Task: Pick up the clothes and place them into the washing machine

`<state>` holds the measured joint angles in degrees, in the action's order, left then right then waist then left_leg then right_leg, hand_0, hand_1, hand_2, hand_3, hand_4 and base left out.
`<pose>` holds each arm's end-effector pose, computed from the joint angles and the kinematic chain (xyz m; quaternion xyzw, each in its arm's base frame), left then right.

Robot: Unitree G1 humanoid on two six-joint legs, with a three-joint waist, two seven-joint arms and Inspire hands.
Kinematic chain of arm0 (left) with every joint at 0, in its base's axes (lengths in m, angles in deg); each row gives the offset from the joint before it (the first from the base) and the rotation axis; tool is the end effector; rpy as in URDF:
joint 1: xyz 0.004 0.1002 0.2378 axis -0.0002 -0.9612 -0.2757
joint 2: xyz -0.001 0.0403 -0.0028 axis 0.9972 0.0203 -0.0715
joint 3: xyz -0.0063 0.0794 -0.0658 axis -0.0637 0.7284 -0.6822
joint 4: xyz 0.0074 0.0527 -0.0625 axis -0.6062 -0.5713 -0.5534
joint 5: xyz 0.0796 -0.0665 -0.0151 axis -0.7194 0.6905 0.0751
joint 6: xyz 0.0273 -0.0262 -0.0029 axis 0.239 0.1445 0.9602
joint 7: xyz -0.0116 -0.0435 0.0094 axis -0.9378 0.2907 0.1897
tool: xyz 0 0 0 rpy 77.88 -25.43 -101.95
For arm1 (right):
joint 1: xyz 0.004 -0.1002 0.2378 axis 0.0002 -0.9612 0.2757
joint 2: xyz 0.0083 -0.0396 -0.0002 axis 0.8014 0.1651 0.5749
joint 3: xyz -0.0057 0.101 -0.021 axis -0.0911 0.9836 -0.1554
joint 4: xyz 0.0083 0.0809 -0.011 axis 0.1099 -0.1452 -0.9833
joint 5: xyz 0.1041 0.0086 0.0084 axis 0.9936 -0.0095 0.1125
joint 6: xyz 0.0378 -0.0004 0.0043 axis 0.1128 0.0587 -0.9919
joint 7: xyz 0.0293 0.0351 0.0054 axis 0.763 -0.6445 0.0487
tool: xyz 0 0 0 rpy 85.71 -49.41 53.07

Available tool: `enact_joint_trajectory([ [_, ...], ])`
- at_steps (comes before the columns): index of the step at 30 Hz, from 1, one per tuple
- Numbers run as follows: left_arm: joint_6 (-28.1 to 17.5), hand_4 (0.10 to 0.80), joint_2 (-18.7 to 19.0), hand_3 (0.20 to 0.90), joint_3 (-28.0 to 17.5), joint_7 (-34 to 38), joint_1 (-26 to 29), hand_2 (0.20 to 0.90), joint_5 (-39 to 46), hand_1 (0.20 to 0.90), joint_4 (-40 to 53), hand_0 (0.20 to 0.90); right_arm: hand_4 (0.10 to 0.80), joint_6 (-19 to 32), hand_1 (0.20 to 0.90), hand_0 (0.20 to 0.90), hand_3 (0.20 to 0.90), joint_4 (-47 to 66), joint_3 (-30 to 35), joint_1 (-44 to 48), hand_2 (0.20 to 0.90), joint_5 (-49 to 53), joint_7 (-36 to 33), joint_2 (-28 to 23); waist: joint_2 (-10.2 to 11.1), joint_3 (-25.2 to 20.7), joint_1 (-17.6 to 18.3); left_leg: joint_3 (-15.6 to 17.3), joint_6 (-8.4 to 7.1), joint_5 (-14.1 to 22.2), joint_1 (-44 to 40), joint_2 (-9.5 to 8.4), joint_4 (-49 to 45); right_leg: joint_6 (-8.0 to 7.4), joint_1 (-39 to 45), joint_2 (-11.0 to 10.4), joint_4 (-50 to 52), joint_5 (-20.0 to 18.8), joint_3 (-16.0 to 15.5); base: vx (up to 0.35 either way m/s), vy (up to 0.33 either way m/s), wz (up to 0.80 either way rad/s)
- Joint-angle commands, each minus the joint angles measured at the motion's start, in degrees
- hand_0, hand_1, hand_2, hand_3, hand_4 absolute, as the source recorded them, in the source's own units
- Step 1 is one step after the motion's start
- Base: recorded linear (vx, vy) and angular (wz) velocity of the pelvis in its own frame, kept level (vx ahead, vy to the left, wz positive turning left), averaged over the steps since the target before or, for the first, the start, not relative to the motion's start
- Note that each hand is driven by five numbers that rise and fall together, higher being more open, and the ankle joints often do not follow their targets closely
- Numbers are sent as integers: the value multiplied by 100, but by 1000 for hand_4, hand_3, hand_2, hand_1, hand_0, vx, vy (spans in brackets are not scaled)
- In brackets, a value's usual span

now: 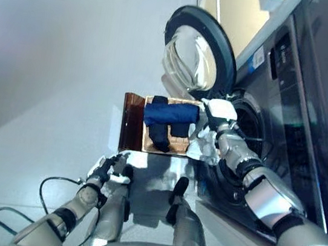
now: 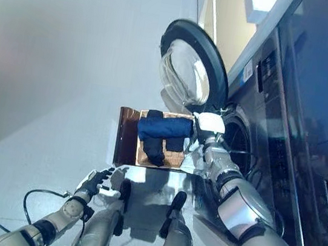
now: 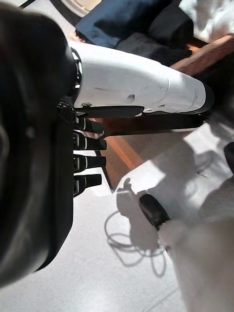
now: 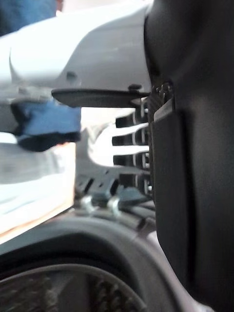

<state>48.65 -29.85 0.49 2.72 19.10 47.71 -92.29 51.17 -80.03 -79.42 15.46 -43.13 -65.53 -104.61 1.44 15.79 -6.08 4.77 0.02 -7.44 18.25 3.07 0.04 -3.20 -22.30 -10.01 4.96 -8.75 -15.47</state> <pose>0.1800 0.1837 -0.0809 0.2872 0.2787 -0.0525 0.9149 0.3315 -0.1911 0.0535 -0.7324 0.0160 0.0453 0.6792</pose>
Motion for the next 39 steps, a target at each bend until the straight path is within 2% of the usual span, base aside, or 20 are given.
enact_joint_trajectory([
  [1,-298,800,37,900,222,296,351,900,28,900,264,900,800,-189,900,900,900,-195,-293,1147,900,-272,-486,-359,62,186,-212,-151,-202,582,541,-135,-727,-270,-2,-249,503,571,152,-9,3,9],
  [15,-309,800,122,900,148,527,508,900,141,900,522,900,800,-324,900,900,900,-441,-296,1602,900,-226,-635,-447,-53,478,-414,-257,-220,589,1051,-206,-979,-241,-434,-343,815,643,69,1,6,7],
  [16,-303,800,129,900,143,544,518,900,155,900,576,900,800,-330,900,900,900,-452,-297,1624,900,-217,-640,-461,-70,493,-428,-304,-259,749,1040,-203,-1028,-284,-440,-329,920,803,121,80,-7,3],
  [31,-329,800,199,900,-19,716,686,900,270,900,963,900,800,-299,900,900,900,-732,-191,1736,900,79,-782,-697,-218,656,-523,-452,-230,1037,2013,-290,-1878,-182,-1316,-423,1885,1191,118,5,2,7],
  [32,-324,800,216,900,-36,745,699,900,265,900,972,900,412,-310,356,356,356,-796,-203,1743,356,55,-791,-707,-260,662,-542,-469,-230,1024,2083,-310,-1890,-172,-1384,-421,1934,1216,114,-10,-8,7],
  [33,-326,800,217,900,-53,759,693,900,268,900,970,900,300,-310,200,200,200,-810,-193,1733,200,45,-812,-731,-288,664,-550,-479,-235,1016,2119,-317,-1902,-172,-1419,-441,1953,1219,108,-3,-8,7],
  [39,-351,800,213,900,-53,785,630,900,229,900,1022,900,300,-344,200,200,200,-835,-140,1681,200,-9,-872,-805,-407,675,-593,-509,-230,943,2132,-353,-1823,-160,-1501,-458,2013,1260,112,6,3,4],
])
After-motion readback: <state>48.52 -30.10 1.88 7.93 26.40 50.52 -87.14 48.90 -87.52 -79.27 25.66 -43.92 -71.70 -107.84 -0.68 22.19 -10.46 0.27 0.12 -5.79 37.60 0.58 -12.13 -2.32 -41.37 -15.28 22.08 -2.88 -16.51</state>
